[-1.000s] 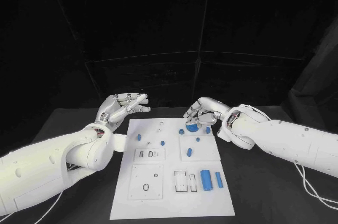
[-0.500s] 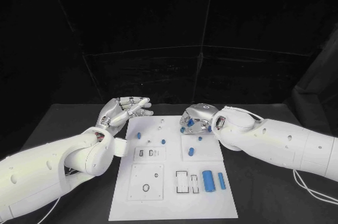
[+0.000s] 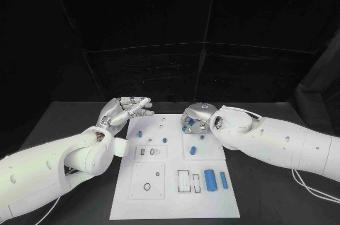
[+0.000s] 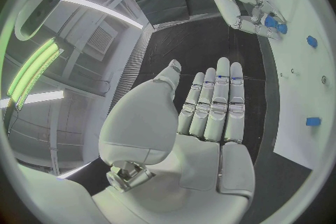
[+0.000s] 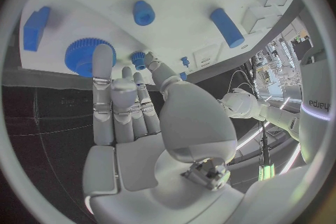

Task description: Assemble the parts on the task board

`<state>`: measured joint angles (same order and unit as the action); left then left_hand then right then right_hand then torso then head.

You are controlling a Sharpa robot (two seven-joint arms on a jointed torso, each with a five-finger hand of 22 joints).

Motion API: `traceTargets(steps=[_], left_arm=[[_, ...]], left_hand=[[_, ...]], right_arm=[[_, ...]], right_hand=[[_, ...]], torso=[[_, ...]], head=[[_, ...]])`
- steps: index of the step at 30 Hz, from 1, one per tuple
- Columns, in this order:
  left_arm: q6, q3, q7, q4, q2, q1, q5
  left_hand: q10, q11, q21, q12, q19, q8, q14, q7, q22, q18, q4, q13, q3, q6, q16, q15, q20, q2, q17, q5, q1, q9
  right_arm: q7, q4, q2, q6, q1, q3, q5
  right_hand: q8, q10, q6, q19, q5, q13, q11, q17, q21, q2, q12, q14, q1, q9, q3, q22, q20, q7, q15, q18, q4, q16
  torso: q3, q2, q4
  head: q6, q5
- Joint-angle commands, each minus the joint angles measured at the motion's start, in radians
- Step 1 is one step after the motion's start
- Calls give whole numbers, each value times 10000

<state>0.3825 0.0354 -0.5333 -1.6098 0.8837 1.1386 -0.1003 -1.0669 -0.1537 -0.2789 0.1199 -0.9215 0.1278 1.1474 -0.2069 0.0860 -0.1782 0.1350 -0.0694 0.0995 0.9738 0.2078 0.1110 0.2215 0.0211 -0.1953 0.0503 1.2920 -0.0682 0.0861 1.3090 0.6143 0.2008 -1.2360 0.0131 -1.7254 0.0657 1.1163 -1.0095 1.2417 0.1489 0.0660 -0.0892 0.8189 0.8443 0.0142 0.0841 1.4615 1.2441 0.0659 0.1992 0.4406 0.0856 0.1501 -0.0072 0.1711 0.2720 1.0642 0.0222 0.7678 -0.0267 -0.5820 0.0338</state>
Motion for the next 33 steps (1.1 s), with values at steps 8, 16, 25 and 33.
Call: traceTargets(steps=[8,16,25,33], left_arm=[[-257,-1,54,-3,7,13,-88],[-294,-2,85,15,34,14,-89],[-337,-3,115,18,88,15,-89],[-381,-3,133,63,143,17,-89]], left_hand=[[-15,-65,76,-70,-39,-87,-89,-88,-28,-62,-67,11,9,20,-81,4,49,-30,-16,24,22,18],[-5,-75,86,-90,-44,-104,-96,-101,-37,-63,-82,12,9,12,-101,10,53,-33,-23,24,26,19],[-1,-80,92,-101,-46,-114,-103,-106,-42,-62,-92,12,10,8,-114,14,56,-36,-26,23,29,20],[7,-90,111,-129,-44,-137,-129,-115,-58,-60,-116,12,10,3,-155,27,65,-42,-33,23,35,20]], right_arm=[[204,-211,-162,-730,-27,-9,-255],[179,-293,-243,-963,-27,-9,-255],[-44,-201,-208,140,-27,-8,-37],[-25,-43,-189,1826,-55,-16,444]], right_hand=[[26,432,-137,-44,-304,-2,71,606,801,293,179,271,-29,25,551,857,17,-29,-20,6,-17,609],[66,632,-403,-113,-607,-12,111,806,1166,441,132,232,-23,41,1118,1207,14,-49,-43,-20,-27,842],[92,899,-712,-108,-940,7,157,1147,1718,427,53,233,-93,58,1906,1777,9,-63,-74,-76,-121,1198],[58,916,-756,-133,-962,-2,139,1264,1872,228,-32,233,-248,47,2083,1908,18,-37,-56,-89,-252,1330]], torso=[[-2,31,-18],[-2,43,-28],[-7,46,-12],[10,56,-30]], head=[[-75,39],[-137,24],[-150,1],[-46,-38]])
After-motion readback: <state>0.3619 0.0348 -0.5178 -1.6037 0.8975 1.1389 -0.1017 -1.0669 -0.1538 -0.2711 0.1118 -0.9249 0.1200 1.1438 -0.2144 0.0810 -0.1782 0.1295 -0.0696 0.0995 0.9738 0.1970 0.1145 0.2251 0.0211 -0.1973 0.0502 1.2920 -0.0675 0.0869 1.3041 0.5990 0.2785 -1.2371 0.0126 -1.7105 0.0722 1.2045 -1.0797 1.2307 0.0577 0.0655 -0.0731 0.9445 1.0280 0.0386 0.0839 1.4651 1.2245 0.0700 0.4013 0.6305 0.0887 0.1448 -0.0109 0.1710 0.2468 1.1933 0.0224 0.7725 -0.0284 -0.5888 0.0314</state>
